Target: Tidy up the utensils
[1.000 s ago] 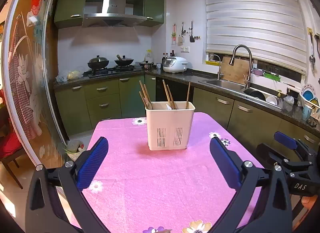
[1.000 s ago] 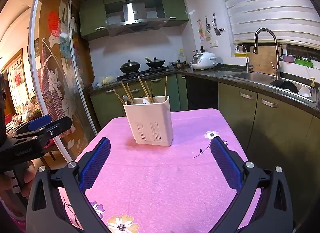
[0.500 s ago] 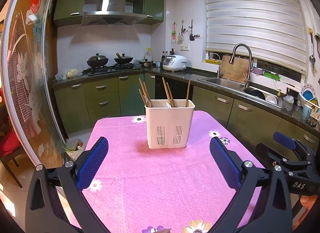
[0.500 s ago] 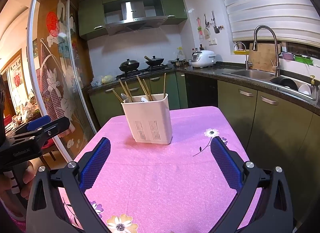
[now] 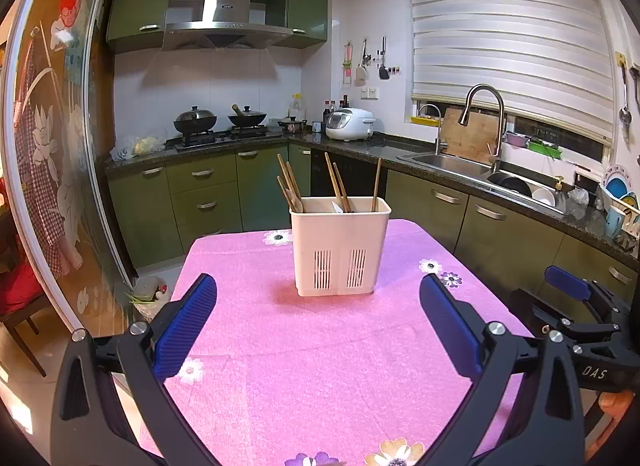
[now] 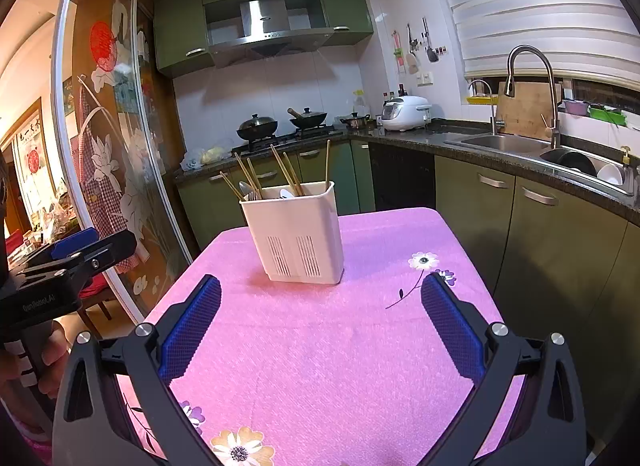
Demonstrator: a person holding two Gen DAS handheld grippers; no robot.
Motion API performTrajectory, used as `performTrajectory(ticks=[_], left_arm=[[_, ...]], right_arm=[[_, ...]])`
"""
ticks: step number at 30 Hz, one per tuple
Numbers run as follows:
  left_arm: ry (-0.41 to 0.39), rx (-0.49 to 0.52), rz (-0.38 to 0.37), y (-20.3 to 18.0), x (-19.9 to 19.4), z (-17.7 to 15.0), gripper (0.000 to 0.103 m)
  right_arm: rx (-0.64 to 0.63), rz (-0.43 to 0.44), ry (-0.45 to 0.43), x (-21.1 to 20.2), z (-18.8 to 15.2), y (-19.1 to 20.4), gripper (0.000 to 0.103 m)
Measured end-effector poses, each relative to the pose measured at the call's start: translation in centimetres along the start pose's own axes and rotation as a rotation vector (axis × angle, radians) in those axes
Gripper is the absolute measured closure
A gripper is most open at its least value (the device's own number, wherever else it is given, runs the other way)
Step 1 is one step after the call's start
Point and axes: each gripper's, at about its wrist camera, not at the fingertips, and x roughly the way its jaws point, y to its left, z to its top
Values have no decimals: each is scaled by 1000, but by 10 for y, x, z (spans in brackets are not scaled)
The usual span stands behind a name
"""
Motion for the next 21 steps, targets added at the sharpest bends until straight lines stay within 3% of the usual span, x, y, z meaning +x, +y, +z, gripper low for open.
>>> performTrajectory(ticks=[5,10,21], left_arm=[[-19,10,-8,-3,0,-7,6],[7,9,28,0,4,-8,6],[33,4,31,6,10,-4,6]], right_arm=[[1,0,9,3,-2,0,4],[1,-1,11,5,-2,-1,4],[2,-2,18,9,-3,-1,4]])
